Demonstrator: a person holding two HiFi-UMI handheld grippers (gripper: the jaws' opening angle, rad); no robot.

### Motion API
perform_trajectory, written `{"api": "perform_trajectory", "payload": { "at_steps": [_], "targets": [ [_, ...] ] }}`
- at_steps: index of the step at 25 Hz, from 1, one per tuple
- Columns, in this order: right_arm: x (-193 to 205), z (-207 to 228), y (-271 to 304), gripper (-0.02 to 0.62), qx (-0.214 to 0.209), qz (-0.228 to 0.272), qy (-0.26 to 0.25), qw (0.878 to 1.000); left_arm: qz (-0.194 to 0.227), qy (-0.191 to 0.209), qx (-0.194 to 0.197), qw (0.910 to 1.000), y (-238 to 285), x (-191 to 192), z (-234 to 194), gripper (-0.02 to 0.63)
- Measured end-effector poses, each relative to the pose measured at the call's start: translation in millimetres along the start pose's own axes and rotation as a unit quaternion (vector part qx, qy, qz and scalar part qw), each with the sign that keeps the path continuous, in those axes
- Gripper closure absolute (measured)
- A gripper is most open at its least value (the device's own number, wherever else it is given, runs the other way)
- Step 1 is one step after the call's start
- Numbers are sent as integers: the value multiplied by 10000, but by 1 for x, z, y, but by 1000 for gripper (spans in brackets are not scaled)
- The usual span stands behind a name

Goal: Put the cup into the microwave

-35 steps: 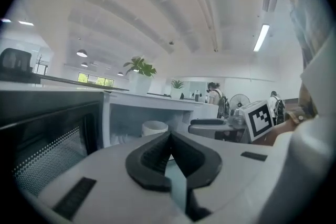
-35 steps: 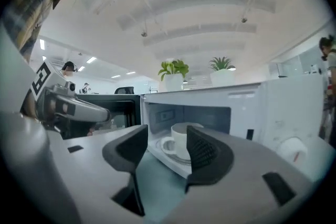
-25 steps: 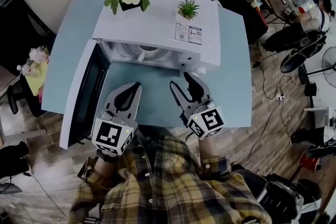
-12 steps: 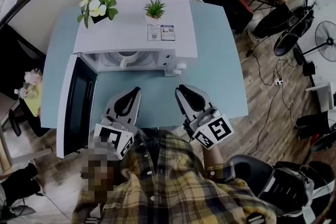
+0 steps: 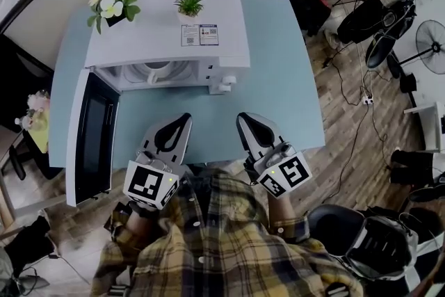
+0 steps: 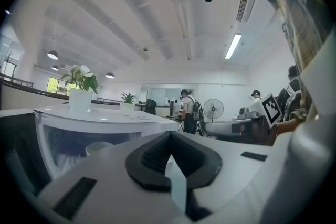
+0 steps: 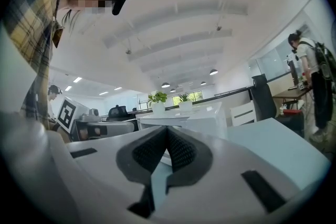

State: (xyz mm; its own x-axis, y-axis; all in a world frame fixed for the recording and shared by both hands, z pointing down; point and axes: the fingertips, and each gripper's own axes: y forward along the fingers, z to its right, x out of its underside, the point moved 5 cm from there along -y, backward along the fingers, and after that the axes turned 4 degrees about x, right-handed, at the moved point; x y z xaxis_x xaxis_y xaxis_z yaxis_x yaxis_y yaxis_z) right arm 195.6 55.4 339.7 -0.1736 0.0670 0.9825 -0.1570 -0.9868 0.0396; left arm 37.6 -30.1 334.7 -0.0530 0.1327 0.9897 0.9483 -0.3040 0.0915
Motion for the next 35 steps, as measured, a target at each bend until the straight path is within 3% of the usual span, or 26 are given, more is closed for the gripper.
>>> {"api": "perform_trajectory", "payload": {
  "at_steps": [14, 35],
  "targets": [
    [10, 14, -7, 594, 254, -72, 118, 9996, -110, -48, -86, 9999, 2, 11, 3, 614],
    [16, 5, 2, 594, 129, -102, 197, 9997, -89, -67, -230, 9997, -10, 12, 0, 614]
  ]
}}
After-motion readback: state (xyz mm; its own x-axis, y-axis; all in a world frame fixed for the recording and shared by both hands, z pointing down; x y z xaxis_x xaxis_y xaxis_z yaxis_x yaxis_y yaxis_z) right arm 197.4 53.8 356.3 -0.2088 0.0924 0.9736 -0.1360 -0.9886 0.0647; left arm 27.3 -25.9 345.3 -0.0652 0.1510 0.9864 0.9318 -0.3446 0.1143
